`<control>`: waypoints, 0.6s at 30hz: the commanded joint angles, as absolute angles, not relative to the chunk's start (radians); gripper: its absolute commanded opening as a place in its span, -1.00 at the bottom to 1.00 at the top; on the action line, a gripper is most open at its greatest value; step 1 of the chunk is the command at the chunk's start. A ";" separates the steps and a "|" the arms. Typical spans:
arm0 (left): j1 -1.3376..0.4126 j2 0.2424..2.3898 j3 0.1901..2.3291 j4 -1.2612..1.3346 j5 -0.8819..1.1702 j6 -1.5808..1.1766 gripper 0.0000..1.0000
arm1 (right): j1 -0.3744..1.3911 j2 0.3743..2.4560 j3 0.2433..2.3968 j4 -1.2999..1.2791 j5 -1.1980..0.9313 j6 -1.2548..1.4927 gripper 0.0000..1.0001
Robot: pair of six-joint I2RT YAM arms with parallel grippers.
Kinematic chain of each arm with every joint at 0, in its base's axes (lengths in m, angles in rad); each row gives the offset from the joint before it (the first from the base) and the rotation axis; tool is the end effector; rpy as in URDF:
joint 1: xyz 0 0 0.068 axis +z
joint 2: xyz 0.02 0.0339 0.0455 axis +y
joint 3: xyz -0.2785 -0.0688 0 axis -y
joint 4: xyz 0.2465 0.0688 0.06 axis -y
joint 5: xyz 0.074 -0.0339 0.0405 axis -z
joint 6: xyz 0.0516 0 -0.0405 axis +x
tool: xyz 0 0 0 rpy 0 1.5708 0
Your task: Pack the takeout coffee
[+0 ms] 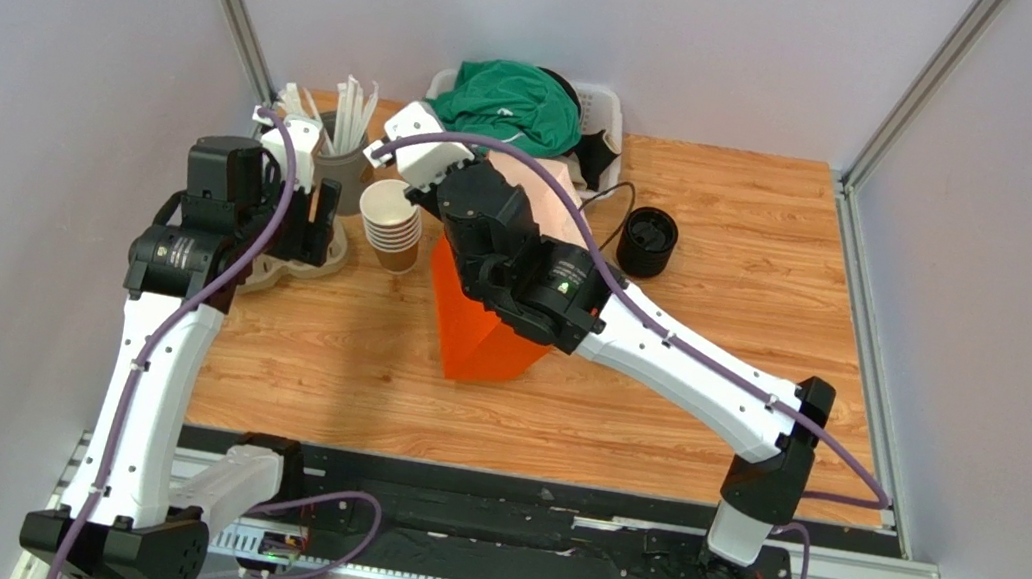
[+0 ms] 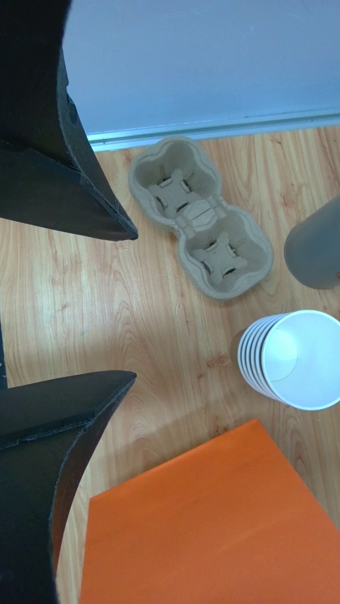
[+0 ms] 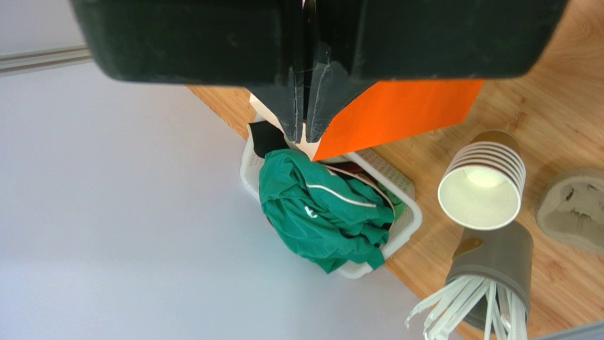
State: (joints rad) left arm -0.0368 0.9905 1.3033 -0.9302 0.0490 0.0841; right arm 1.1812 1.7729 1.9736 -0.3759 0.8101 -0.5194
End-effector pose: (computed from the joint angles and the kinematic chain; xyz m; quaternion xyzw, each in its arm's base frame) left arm 0.1855 -0.0094 0.4067 0.0649 0.8859 -0.0109 0.4591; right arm 0.1916 0.3682 0.4752 -0.3622 0.6549 -0.0937 0.6566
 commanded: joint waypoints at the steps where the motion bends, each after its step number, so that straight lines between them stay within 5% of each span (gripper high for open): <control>1: -0.028 0.974 1.295 -0.897 0.072 0.080 0.53 | 1.189 1.779 1.939 -0.347 0.801 -0.534 -0.96; 7: -0.026 0.977 1.293 -0.896 0.072 0.078 0.53 | 1.219 1.830 1.954 -0.431 0.743 -0.459 -0.50; 15: -0.026 0.966 1.278 -0.890 0.077 0.077 0.54 | 1.232 1.830 2.264 -0.693 0.554 -0.422 0.23; 18: -0.025 0.960 1.273 -0.888 0.080 0.078 0.55 | 1.215 1.758 2.240 -0.704 0.526 -0.488 0.35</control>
